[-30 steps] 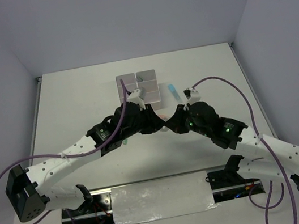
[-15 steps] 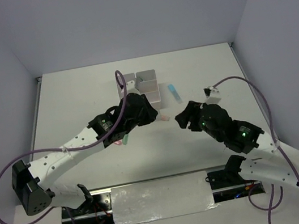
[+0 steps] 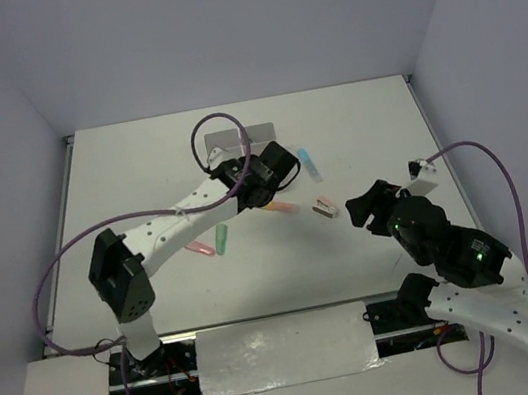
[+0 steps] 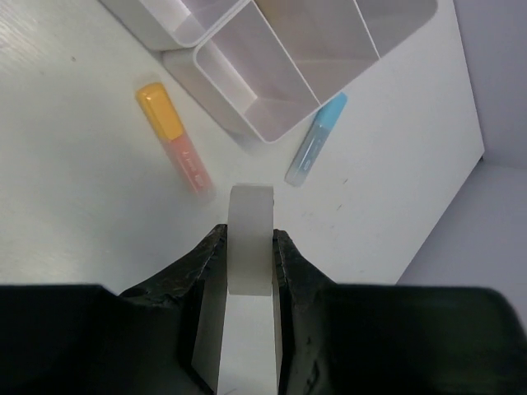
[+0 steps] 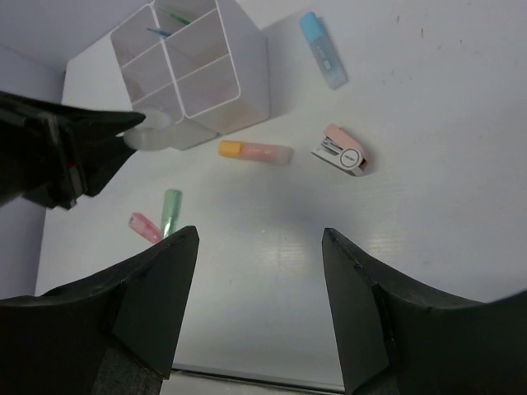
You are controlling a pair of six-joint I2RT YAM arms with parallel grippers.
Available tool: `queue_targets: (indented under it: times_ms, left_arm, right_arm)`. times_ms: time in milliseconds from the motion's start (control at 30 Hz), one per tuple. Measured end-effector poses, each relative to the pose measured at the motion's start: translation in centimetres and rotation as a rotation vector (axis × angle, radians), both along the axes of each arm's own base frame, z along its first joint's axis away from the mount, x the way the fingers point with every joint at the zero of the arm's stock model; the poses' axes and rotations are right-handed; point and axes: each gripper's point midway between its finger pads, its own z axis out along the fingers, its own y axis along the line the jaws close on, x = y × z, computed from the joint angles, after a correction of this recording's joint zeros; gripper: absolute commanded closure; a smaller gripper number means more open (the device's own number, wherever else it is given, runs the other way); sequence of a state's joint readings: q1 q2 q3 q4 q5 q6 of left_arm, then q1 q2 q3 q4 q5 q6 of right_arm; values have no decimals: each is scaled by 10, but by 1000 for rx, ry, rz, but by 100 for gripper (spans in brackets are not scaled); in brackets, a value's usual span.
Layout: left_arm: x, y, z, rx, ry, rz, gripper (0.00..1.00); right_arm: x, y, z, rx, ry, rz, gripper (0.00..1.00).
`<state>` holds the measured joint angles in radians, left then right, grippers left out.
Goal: Sort the stationery into containers
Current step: Place the stationery in the storage box.
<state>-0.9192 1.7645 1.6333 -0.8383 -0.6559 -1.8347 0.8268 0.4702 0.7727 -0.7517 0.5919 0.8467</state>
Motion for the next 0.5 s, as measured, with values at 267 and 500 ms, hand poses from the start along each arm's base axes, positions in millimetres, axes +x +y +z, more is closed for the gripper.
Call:
queue_targets:
  times_ms: [267, 500]
  left_arm:
    - [37, 6, -39, -58, 69, 148, 100]
    - [50, 4, -49, -108, 30, 177, 100]
  right_arm:
    - [-11, -15, 11, 18, -60, 6, 30]
    - [-14, -24, 12, -14, -78, -3, 29]
